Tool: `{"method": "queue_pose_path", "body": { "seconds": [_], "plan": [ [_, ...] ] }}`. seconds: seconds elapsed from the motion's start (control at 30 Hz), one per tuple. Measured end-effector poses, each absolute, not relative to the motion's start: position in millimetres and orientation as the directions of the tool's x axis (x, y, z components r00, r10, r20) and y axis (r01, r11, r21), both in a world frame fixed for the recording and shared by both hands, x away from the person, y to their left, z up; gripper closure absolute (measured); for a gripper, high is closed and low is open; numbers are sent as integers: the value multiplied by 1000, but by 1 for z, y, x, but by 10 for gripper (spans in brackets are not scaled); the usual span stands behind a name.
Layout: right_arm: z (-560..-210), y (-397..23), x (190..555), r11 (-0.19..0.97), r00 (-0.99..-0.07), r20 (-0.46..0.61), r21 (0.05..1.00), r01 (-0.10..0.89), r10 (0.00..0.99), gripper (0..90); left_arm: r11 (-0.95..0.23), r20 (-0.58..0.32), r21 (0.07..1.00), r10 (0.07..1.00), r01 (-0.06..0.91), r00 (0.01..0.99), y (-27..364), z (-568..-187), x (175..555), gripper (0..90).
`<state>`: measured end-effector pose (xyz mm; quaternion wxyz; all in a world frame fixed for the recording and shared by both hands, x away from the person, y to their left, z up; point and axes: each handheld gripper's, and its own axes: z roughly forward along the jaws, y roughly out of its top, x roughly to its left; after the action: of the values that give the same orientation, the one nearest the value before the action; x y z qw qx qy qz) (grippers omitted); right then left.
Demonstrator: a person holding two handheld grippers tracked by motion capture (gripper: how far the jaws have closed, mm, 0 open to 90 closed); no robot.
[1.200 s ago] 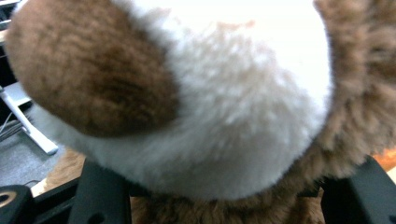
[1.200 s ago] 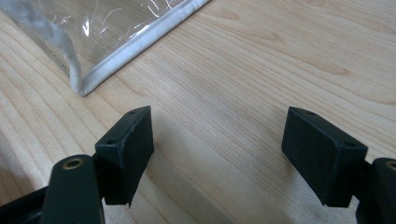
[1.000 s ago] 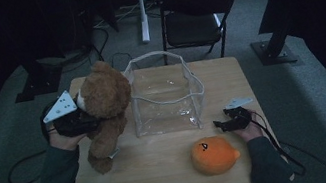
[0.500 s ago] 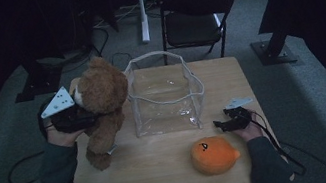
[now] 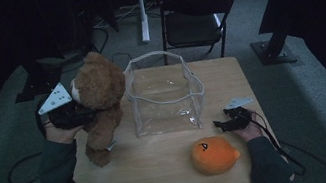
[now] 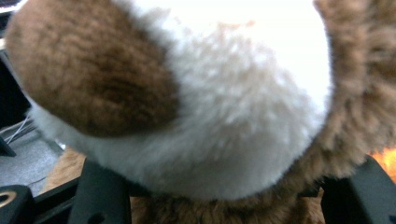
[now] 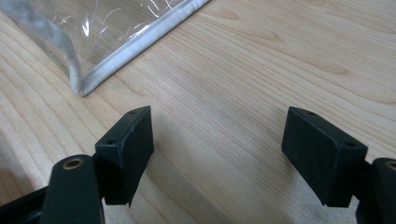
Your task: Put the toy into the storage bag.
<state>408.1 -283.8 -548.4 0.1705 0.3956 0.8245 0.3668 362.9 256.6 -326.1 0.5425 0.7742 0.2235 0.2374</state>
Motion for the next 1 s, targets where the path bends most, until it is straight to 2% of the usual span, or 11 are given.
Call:
{"method": "queue_pose_path", "body": {
  "seconds": [1.0],
  "plan": [
    [-548, -284, 408, 418, -629, 9, 740, 527, 778, 242, -300, 126, 950, 628, 90, 768, 259, -311, 376, 403]
  ]
}}
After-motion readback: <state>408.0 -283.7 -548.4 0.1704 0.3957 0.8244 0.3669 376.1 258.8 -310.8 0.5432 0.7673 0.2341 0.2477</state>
